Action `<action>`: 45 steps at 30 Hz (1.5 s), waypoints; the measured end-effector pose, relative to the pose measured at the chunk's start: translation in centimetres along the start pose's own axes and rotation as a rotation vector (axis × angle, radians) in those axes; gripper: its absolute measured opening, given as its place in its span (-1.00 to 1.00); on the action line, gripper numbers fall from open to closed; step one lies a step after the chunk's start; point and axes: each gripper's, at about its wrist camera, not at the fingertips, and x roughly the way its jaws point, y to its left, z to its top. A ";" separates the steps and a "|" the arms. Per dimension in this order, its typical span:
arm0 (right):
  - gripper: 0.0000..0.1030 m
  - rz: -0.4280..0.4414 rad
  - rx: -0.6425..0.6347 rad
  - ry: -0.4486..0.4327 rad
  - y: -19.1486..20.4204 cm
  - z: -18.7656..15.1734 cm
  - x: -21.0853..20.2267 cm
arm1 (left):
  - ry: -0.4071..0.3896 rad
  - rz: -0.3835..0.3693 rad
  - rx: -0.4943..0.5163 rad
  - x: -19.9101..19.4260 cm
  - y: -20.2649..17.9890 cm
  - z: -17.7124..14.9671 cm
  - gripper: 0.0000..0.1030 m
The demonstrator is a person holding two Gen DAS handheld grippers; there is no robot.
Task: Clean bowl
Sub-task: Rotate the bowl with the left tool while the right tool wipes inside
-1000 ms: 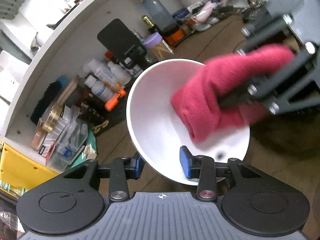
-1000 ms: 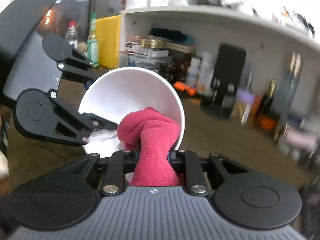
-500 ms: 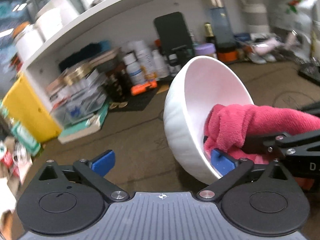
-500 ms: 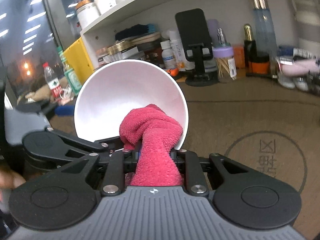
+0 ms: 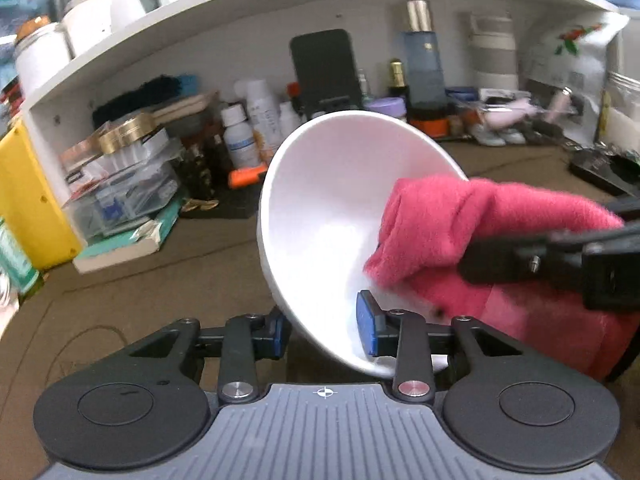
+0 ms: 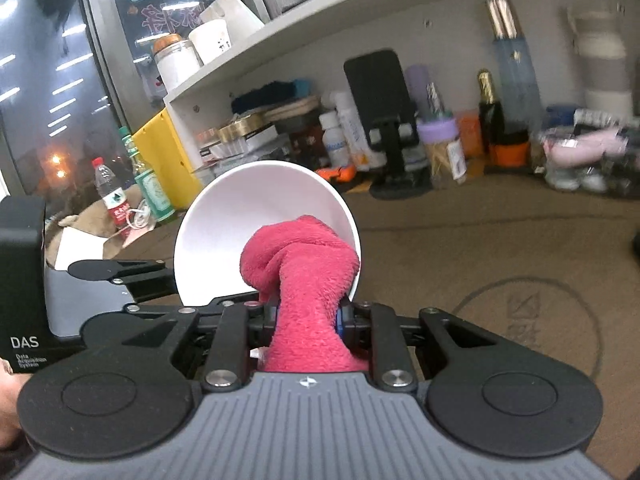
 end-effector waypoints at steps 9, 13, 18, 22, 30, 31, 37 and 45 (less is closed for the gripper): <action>-0.56 0.025 -0.079 0.008 1.5 1.2 -2.3 | 0.056 -0.027 0.215 -0.9 1.4 -0.1 -0.37; -0.57 0.044 -0.139 0.063 3.6 1.0 -1.6 | 0.077 0.006 0.365 -1.9 0.9 -0.3 -0.37; -0.57 -0.050 -0.278 0.177 6.4 0.1 2.5 | 0.087 0.030 0.466 -2.4 -0.4 -0.2 -0.34; -0.57 -0.110 -0.338 0.186 7.8 1.6 4.4 | 0.097 0.041 0.463 -2.3 -0.6 -0.1 -0.33; -0.57 -0.054 -0.429 0.142 8.7 3.4 5.2 | 0.102 0.038 0.408 -2.1 0.1 -0.3 -0.30; -0.57 -0.043 -0.441 0.134 8.9 3.5 5.1 | 0.100 0.040 0.407 -2.1 0.1 -0.4 -0.30; -0.57 0.071 -0.535 0.067 10.3 3.5 4.1 | 0.102 0.034 0.392 -2.0 0.3 -0.5 -0.23; -0.58 0.151 -0.493 0.005 10.3 4.1 1.6 | 0.099 0.040 0.389 -1.7 0.0 -0.4 -0.14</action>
